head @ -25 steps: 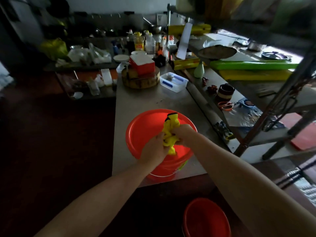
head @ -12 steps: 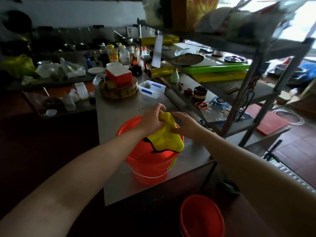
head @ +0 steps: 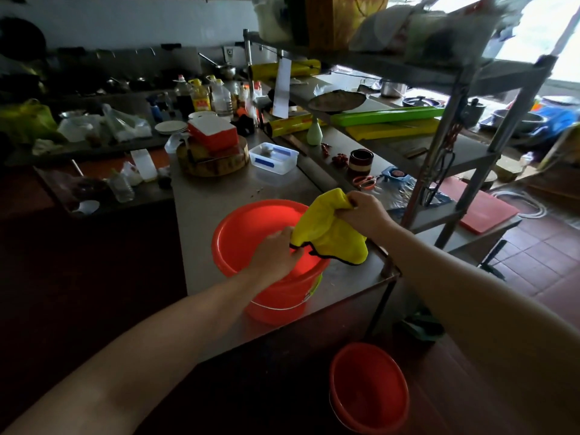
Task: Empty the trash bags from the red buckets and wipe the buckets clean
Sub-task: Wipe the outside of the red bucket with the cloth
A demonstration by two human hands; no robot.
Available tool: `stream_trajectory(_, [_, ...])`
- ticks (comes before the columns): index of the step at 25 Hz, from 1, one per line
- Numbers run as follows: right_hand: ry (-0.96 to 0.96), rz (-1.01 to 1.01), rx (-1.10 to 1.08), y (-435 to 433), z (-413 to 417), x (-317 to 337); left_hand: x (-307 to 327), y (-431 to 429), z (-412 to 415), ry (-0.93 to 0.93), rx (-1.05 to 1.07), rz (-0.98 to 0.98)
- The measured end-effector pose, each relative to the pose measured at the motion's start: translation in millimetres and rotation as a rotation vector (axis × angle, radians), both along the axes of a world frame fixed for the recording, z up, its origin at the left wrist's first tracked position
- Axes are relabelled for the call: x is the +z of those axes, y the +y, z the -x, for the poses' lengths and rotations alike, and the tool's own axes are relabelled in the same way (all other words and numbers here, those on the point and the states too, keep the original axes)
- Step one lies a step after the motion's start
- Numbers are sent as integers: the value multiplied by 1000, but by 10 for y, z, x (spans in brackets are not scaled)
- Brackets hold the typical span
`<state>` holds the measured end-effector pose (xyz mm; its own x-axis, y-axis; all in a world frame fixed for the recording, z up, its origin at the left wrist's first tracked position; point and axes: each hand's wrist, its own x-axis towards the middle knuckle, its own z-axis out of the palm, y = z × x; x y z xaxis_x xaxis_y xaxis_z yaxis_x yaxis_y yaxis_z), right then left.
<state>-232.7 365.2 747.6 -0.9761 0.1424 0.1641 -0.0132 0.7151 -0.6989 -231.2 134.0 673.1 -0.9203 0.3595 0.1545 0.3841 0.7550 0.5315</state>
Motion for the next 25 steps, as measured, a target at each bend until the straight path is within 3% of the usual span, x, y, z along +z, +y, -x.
stream_trajectory(4, [43,-14,-29,250,-122,142,-456,122,-184,-68,21,365])
stream_trajectory(10, [-97,-164,8,577,-257,-68,-847,348,-227,-8,58,453])
stream_trajectory(14, [-276,-146,44,692,-255,-360,-819,338,-173,49,120,383])
stream_trajectory(19, [-352,78,116,523,-127,-426,-417,166,277,117,240,257])
stream_trajectory(25, [-535,548,160,84,126,-826,-55,-179,835,41,377,23])
